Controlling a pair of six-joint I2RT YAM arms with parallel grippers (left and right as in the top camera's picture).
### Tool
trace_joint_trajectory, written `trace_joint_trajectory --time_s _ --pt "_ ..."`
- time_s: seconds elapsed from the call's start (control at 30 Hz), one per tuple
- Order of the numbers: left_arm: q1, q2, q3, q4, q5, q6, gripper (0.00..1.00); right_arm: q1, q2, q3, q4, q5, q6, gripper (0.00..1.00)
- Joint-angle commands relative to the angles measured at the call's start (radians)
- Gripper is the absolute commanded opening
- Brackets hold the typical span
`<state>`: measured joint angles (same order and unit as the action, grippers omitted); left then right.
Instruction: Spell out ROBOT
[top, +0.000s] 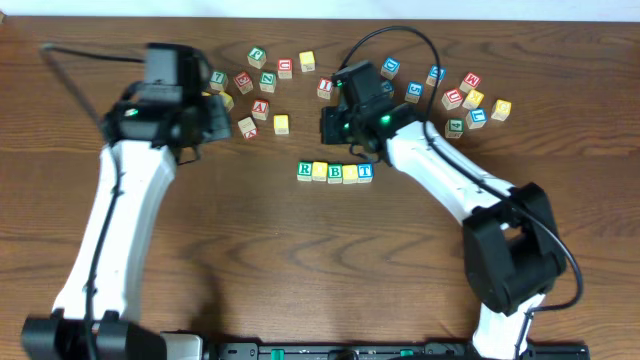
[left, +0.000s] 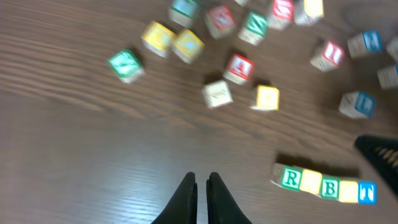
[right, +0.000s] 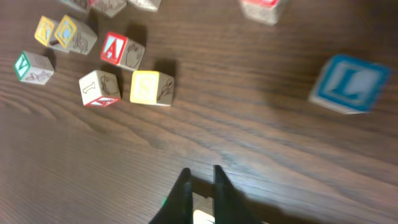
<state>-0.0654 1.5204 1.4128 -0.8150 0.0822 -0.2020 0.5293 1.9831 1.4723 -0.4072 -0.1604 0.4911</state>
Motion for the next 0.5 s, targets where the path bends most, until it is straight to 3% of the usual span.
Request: trace_joint_trajectory --time_s 0.0,0.47 --pt "0.055 -0.019 0.018 -0.03 -0.023 0.037 0.08 0.024 0.065 0.013 0.025 0.012 0.01 0.01" --pt "0.067 -0.011 -0.002 -0.041 -0.023 0.036 0.08 0.041 0.146 0.013 0.036 -0.008 0.012 0.01"
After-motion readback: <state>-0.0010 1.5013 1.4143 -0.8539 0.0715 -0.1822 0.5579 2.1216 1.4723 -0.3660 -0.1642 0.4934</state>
